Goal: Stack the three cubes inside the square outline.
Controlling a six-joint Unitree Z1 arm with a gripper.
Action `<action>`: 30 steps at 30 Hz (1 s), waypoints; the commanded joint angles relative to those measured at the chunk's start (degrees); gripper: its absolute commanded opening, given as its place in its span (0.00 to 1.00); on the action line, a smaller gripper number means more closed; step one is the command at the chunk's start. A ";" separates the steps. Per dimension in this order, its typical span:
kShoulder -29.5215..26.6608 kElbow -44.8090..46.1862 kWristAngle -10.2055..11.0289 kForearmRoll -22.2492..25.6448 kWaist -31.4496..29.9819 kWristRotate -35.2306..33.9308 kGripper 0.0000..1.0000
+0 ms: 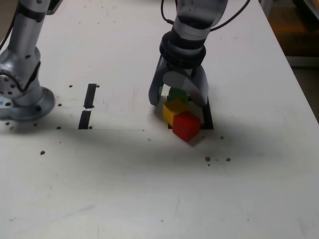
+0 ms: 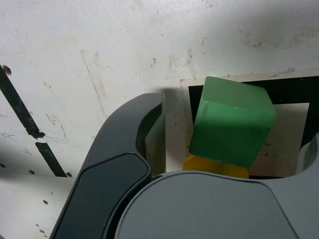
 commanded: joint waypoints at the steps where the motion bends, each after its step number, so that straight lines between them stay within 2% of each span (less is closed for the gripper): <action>1: 0.24 0.05 -0.41 -0.35 -0.30 0.03 0.99; 7: 0.54 0.39 -1.64 -0.91 -0.56 0.03 0.95; 17: 1.38 1.93 -3.99 -0.48 -0.56 -0.10 0.65; 22: 1.63 1.94 -3.15 -1.01 -0.56 -0.38 0.47; 30: 1.32 1.41 -1.13 -2.87 -0.55 -0.63 0.26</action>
